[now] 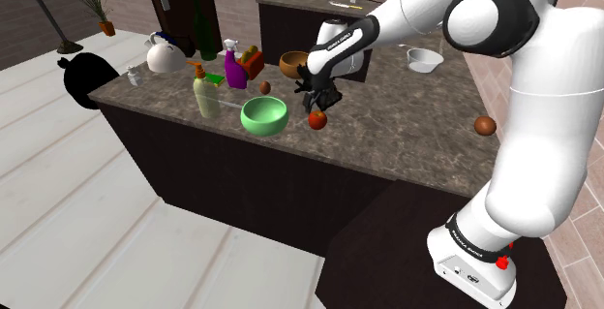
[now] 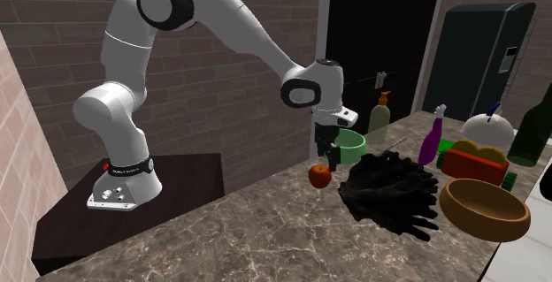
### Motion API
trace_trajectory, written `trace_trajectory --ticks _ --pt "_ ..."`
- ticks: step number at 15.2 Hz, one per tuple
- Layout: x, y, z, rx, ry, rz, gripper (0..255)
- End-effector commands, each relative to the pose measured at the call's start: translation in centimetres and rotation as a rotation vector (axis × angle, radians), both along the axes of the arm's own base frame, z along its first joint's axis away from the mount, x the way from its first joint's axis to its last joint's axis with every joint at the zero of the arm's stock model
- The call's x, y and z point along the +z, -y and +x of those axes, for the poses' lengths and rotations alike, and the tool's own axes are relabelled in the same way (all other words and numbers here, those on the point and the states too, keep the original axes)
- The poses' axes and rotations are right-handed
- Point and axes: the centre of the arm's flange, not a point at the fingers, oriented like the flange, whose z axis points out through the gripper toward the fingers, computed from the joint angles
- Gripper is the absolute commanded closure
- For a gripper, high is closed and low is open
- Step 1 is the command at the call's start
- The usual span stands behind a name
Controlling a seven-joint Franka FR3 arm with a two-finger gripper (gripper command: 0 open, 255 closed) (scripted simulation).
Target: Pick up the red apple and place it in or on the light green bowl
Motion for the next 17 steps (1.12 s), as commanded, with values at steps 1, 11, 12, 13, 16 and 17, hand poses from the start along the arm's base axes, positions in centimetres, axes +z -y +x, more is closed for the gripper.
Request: trace_trajectory --ticks 1,11,12,13,16,17 --pt "-1.0 0.1 0.2 0.001 0.001 0.000 0" --pt "-4.0 -0.1 0.5 0.001 0.001 0.000 0" --pt "-4.0 -0.1 0.5 0.001 0.001 0.000 0" --pt "-4.0 -0.1 0.5 0.001 0.001 0.000 0" --pt "-4.0 -0.1 0.5 0.001 0.001 0.000 255" --pt "-4.0 -0.1 0.5 0.001 0.001 0.000 255"
